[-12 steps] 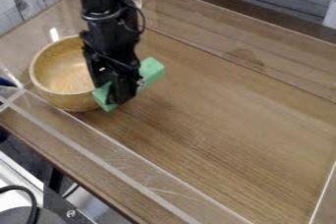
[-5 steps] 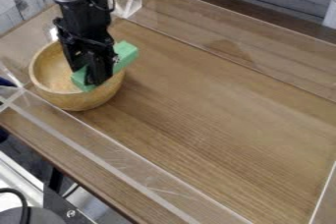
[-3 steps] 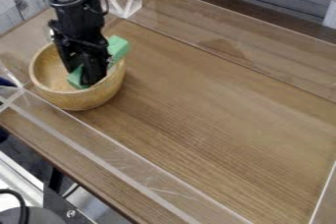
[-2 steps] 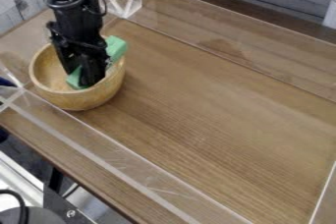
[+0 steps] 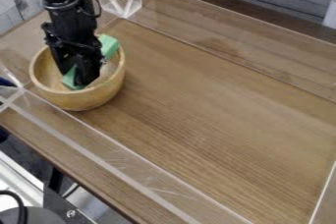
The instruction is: Put the green block in the brown bowl
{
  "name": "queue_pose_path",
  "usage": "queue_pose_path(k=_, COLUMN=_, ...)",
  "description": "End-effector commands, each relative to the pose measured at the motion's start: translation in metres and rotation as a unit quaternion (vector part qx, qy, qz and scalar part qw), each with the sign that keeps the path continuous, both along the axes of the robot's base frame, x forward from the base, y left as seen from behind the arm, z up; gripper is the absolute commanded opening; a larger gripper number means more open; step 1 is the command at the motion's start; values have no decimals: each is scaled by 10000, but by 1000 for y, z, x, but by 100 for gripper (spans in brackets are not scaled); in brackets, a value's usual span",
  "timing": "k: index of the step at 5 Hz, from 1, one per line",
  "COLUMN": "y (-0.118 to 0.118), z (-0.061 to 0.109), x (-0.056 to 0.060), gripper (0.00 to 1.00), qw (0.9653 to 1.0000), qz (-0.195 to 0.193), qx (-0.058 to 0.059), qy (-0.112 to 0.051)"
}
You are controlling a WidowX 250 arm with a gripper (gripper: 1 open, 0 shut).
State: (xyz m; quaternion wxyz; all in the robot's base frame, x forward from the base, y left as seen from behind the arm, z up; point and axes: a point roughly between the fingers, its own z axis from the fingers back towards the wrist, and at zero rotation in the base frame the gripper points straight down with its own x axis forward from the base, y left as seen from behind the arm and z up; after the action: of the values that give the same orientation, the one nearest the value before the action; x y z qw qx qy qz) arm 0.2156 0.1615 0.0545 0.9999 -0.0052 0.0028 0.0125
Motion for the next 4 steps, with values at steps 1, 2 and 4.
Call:
queue_pose_path(k=1, y=7, z=13, x=9, gripper=0, qw=9997, qz=33, qx=172, qy=-190)
queue_pose_path(k=2, y=6, z=13, x=11, gripper=0, qw=9997, qz=36, qx=174, qy=-169)
queue_pose_path(k=4, y=4, z=13, x=15, gripper=0, qw=9998, qz=39, qx=179, qy=-120)
